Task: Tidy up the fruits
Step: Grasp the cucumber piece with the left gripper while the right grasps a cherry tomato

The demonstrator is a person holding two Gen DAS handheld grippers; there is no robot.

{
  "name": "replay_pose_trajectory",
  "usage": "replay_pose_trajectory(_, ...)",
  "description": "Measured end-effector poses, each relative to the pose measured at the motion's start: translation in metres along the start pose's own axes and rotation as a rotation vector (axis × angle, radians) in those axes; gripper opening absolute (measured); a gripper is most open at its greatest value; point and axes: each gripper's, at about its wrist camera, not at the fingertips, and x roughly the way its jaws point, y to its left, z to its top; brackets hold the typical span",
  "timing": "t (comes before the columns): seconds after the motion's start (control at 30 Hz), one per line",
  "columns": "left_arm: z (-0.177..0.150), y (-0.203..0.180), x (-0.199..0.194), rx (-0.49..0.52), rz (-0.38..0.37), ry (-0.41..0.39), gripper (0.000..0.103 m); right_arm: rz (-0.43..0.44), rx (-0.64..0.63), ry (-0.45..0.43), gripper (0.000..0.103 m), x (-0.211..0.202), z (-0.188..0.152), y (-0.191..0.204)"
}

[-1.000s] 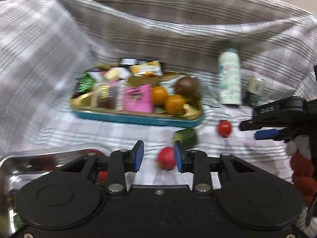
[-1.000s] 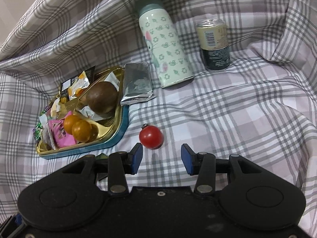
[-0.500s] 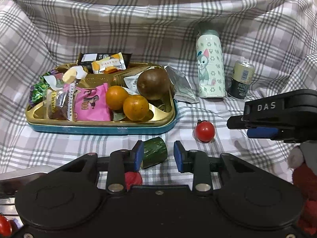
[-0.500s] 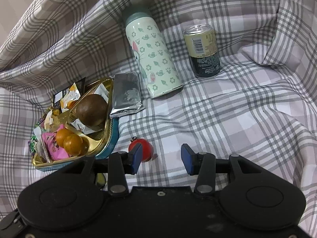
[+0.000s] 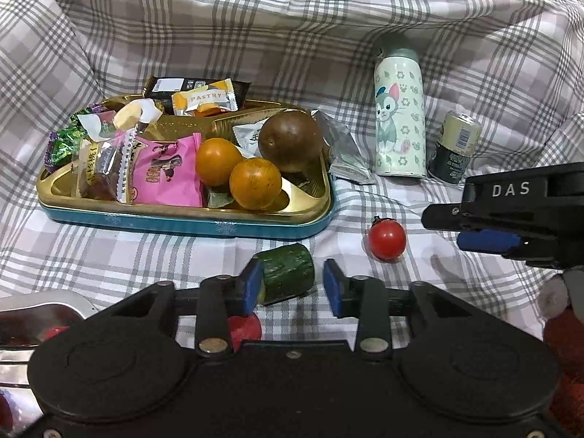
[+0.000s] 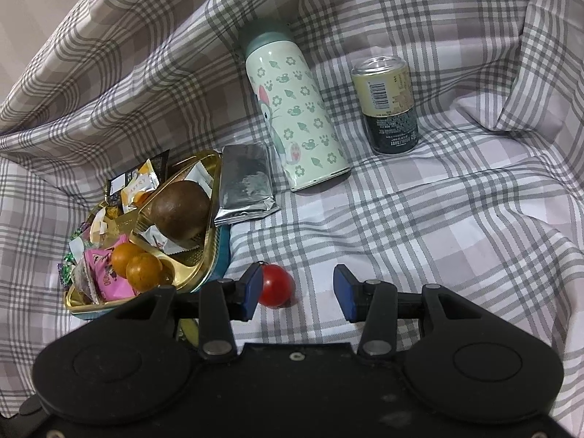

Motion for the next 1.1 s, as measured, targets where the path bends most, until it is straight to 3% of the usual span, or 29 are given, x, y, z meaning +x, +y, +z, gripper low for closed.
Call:
replay_pose_trajectory(0.27,0.000,0.008,0.010,-0.034,-0.008,0.038,0.048,0.030,-0.005,0.007,0.047,0.010,-0.002,0.007)
replay_pose_trajectory(0.43,0.002,0.013,0.009,-0.048,0.024,0.031,0.051,0.044,-0.039,0.009,0.047,0.017,-0.005,0.013)
replay_pose_trajectory(0.7,0.001,0.018,0.008,-0.051,-0.002,0.032,0.051,0.023,-0.110,0.013,0.047,0.026,-0.011,0.019)
replay_pose_trajectory(1.1,0.002,0.021,0.012,-0.061,-0.034,0.026,0.050,-0.007,-0.112,0.027,0.047,0.042,-0.012,0.027)
